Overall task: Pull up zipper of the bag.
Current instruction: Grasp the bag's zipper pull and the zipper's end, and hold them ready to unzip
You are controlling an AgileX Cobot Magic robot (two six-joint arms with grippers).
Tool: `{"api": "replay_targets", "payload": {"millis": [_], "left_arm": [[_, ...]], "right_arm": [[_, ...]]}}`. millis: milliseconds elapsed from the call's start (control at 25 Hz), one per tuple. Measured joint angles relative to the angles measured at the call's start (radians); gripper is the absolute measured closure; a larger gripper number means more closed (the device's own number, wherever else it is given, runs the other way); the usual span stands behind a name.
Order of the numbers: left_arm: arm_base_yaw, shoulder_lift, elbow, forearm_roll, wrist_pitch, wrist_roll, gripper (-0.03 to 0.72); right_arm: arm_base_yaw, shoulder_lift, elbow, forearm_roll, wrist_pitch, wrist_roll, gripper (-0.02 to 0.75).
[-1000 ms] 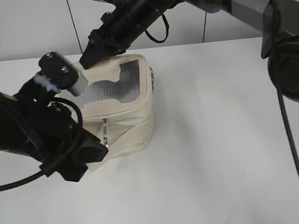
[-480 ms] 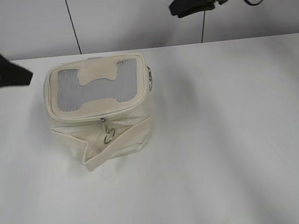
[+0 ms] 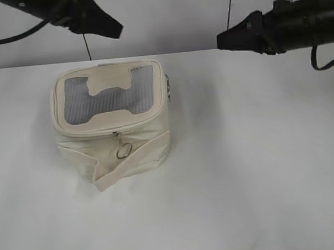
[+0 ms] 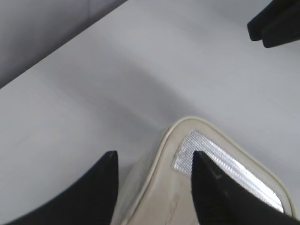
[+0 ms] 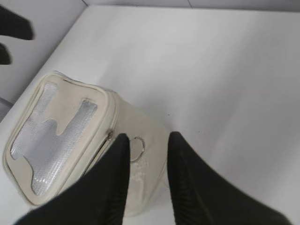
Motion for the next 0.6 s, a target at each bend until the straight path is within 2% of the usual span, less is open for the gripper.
{"api": "replay_targets", "payload": {"millis": [80,200,280,600], "left_arm": [[-0.030,0.096,-0.125,-0.001,0.063,0.002,0.260],[-0.066,0.209,-0.254,0.020,0.144,0.004,0.245],[-0.087,0.258,-0.306,0.065,0.171,0.005,0.242],[-0.115,0.284,-0.338,0.164,0.211,-0.013,0.241]], "right_arm": [[0.001,-0.031,0.095,0.102,0.000,-0.133,0.456],[0.019,-0.012,0.133,0.124,-0.001,-0.201,0.332],[0.038,0.010,0.136,0.130,-0.004,-0.223,0.276],[0.106,0.071,0.136,0.149,-0.006,-0.300,0.242]]}}
